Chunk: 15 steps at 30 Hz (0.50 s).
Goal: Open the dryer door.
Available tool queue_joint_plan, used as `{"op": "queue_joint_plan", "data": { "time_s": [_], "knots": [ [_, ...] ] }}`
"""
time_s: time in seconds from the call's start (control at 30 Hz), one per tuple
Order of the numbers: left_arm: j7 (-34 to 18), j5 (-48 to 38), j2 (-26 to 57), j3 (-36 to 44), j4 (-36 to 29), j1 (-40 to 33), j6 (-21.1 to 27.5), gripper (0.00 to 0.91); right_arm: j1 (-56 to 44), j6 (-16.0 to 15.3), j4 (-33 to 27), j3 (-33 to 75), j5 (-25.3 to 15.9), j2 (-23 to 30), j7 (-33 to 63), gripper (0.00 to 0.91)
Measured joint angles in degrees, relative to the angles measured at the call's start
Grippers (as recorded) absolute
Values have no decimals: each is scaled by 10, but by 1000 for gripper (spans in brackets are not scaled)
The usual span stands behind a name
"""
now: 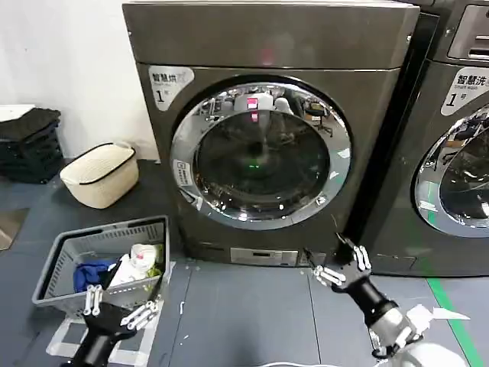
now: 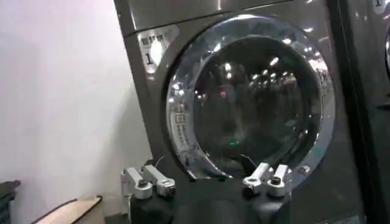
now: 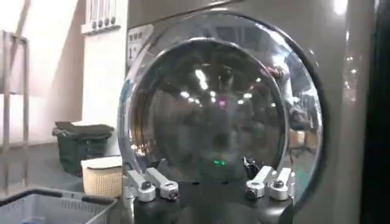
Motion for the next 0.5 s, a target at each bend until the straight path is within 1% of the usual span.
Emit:
{"op": "queue_joint_plan", "data": {
  "time_s": [0.2, 0.33, 0.5],
  "knots": [
    [1, 0, -1, 0, -1, 1, 0, 907, 59, -4, -27, -45, 16, -31, 5, 907],
    [2, 0, 0, 1, -2, 0, 1, 907, 93, -6, -39, -75, 25, -43, 7, 907],
    [2, 4, -1, 4, -1, -1, 1, 907, 145, -16, -55, -118, 39, -55, 16, 907]
  ]
}}
